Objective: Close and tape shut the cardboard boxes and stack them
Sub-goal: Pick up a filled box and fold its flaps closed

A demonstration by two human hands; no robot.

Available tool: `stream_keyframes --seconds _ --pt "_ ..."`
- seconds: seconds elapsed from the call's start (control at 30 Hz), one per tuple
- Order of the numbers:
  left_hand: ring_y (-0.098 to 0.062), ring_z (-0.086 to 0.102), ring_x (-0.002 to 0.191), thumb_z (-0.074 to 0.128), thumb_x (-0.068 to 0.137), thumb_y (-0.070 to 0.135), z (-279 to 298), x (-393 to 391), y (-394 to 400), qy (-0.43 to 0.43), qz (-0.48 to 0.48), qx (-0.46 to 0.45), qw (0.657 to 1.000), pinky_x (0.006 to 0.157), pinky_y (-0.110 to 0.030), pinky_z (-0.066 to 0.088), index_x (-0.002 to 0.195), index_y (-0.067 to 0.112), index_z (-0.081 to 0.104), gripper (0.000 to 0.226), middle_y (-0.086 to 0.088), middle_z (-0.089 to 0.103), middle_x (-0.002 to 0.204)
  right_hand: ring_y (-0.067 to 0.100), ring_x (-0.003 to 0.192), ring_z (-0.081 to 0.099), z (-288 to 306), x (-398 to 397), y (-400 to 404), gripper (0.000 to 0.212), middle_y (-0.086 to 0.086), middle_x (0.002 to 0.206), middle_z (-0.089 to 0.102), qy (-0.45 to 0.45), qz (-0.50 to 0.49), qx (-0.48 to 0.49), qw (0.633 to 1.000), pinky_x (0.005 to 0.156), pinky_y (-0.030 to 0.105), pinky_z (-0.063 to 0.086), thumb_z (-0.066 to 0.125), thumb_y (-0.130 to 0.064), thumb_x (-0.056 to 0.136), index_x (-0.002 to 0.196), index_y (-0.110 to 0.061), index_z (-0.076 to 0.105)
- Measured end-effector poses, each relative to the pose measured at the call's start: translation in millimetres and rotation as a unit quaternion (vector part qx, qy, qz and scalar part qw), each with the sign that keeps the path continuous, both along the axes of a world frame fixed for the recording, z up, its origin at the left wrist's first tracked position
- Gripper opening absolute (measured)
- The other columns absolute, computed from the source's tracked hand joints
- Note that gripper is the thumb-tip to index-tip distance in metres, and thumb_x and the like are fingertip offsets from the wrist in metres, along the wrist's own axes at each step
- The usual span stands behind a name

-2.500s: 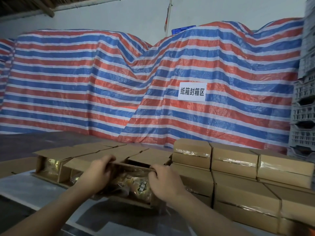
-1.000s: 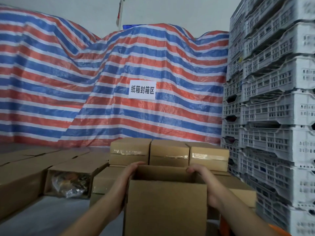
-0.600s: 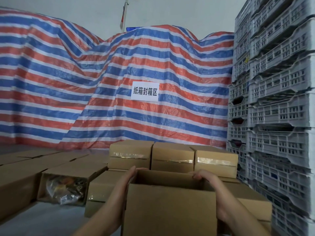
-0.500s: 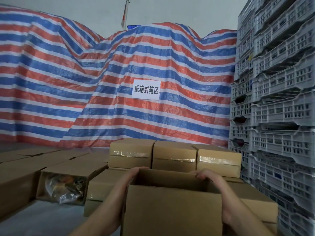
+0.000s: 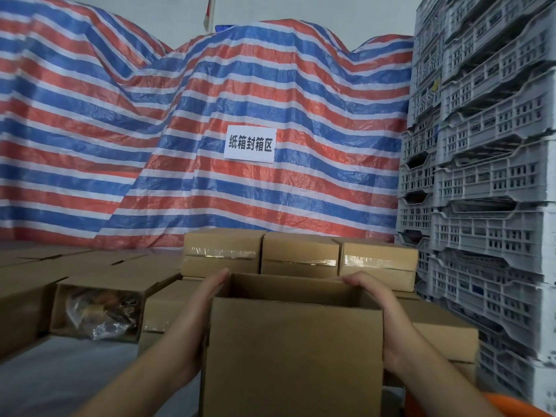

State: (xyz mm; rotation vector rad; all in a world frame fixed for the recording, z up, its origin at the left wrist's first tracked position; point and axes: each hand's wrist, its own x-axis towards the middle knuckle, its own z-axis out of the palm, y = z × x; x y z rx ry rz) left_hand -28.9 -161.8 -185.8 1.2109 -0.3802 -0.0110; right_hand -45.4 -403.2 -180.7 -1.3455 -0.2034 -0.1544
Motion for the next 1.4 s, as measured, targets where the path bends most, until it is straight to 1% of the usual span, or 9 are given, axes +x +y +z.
stream_keyframes --seconds 0.1,0.3,0.57,0.63,0.77,0.9,1.03,1.2,1.4 --pt "-0.023 0.07 0.063 0.051 0.08 0.052 -2 1 0 0.003 -0.055 -0.029 0.998 0.061 -0.031 0.053 0.076 0.014 0.081 0.048 -0.014 0.073 0.076 0.019 0.057 0.071 -1 4 -3 0.04 0.006 0.065 0.072 -0.02 0.003 0.018 1.0 0.05 0.028 0.053 0.055 -0.049 0.083 0.066 -0.022 0.08" --pt "-0.018 0.071 0.067 0.056 0.075 0.051 -11 25 15 -0.005 -0.079 -0.021 0.997 0.057 -0.028 0.056 0.085 0.021 0.081 0.04 -0.008 0.072 0.075 0.019 0.062 0.072 -3 10 -7 0.035 0.007 0.074 0.075 -0.037 -0.013 -0.014 0.999 0.065 0.035 0.049 0.056 -0.048 0.078 0.075 -0.025 0.081" --pt "-0.02 0.071 0.076 0.055 0.085 0.035 -10 30 21 -0.023 -0.128 -0.008 0.991 0.065 -0.03 0.058 0.094 0.019 0.08 0.031 -0.01 0.074 0.086 0.03 0.082 0.07 6 9 -9 0.027 0.014 0.093 0.075 -0.032 -0.03 -0.061 0.997 0.065 0.038 0.053 0.06 -0.032 0.077 0.088 -0.021 0.081" --pt "-0.023 0.072 0.086 0.054 0.083 0.033 -8 29 20 -0.038 -0.106 -0.005 0.994 0.07 -0.033 0.059 0.106 0.021 0.076 0.034 -0.013 0.074 0.1 0.028 0.077 0.071 4 9 -8 0.027 0.012 0.086 0.077 -0.024 -0.029 -0.048 0.998 0.064 0.038 0.053 0.061 -0.035 0.075 0.086 -0.021 0.081" --pt "-0.021 0.07 0.082 0.06 0.079 0.035 -8 27 15 -0.038 -0.113 0.002 0.993 0.068 -0.031 0.057 0.106 0.019 0.076 0.035 -0.013 0.072 0.097 0.021 0.064 0.073 1 9 -6 0.027 0.01 0.079 0.076 -0.024 -0.032 -0.046 0.998 0.063 0.036 0.051 0.06 -0.038 0.076 0.083 -0.023 0.081" --pt "-0.022 0.07 0.088 0.056 0.086 0.034 -10 28 15 -0.035 -0.107 0.005 0.994 0.071 -0.032 0.058 0.114 0.019 0.072 0.035 -0.013 0.072 0.104 0.025 0.077 0.073 8 2 -3 0.024 0.009 0.089 0.077 -0.038 -0.033 -0.063 0.997 0.064 0.038 0.055 0.061 -0.033 0.08 0.088 -0.023 0.081" --pt "-0.022 0.072 0.083 0.057 0.087 0.032 -11 30 14 -0.013 -0.101 0.003 0.995 0.065 -0.032 0.058 0.113 0.017 0.072 0.034 -0.013 0.073 0.1 0.017 0.109 0.068 30 -7 -14 0.022 0.002 0.114 0.074 -0.123 -0.043 -0.137 0.982 0.097 0.043 0.049 0.065 -0.022 0.077 0.091 -0.013 0.078" --pt "-0.023 0.071 0.081 0.061 0.077 0.038 -11 27 15 -0.01 -0.11 0.008 0.994 0.068 -0.032 0.057 0.102 0.018 0.076 0.035 -0.015 0.073 0.098 -0.018 0.106 0.055 45 -20 -21 0.029 -0.04 0.114 0.061 -0.093 0.005 -0.428 0.899 0.096 0.02 0.039 0.073 -0.057 0.068 0.097 -0.053 0.074" --pt "-0.024 0.069 0.082 0.062 0.077 0.037 -10 25 14 -0.012 -0.112 0.015 0.993 0.071 -0.034 0.054 0.114 0.014 0.068 0.043 -0.015 0.071 0.098 -0.008 0.114 0.056 45 -17 -20 0.058 -0.034 0.117 0.064 -0.063 0.014 -0.396 0.916 0.104 0.025 0.041 0.074 -0.066 0.042 0.098 -0.048 0.077"
